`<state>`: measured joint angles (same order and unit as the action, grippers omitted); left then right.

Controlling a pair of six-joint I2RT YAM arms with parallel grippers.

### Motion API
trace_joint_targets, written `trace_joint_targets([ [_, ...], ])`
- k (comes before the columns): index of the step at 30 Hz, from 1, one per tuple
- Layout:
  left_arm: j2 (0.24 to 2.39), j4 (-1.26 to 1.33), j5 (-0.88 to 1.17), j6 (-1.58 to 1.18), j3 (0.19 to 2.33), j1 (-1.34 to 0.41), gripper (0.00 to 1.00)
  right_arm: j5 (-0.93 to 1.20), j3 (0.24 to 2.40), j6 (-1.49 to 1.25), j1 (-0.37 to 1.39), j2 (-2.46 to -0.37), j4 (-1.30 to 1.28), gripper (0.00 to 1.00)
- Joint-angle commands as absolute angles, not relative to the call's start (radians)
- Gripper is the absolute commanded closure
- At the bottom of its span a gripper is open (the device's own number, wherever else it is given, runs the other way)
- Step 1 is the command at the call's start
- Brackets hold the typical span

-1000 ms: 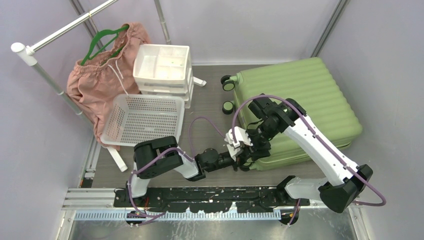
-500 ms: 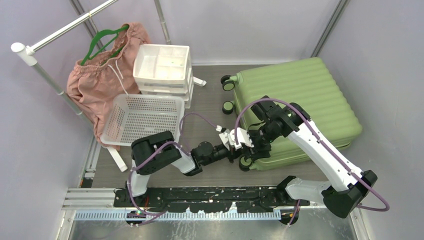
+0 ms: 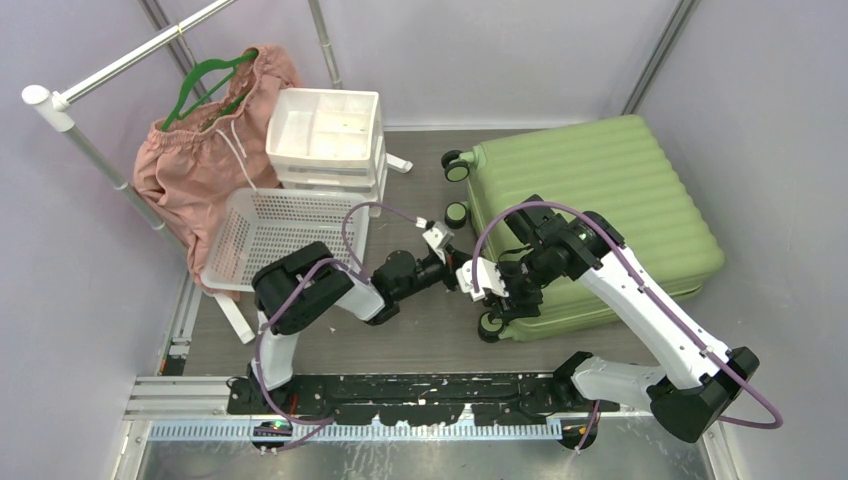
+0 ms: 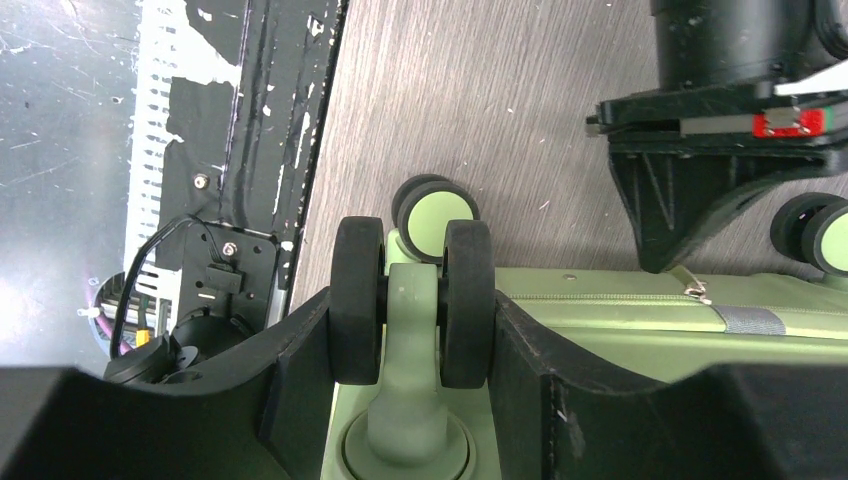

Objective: Open, take out, and arrange the luggage
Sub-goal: Unzip the luggage at the center of the board.

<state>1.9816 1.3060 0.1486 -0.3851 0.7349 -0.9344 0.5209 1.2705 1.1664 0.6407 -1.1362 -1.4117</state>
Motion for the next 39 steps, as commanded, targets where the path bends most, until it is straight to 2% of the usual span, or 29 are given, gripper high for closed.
trace_joint_targets([
  [1, 1.936, 1.235, 0.1, -0.373, 0.799, -0.879, 1.0, 0.618, 1.268, 1.148, 0.657, -1.113, -1.398, 0.84],
  [27, 1.964, 0.825, 0.084, -0.388, 1.115, -0.687, 1.0, 0.6, 1.272, 1.135, 0.657, -1.111, -1.398, 0.84],
  [39, 2.029, 0.763, -0.1, -0.415, 1.241, -0.68, 1.0, 0.609, 1.266, 1.137, 0.658, -1.122, -1.4, 0.84],
])
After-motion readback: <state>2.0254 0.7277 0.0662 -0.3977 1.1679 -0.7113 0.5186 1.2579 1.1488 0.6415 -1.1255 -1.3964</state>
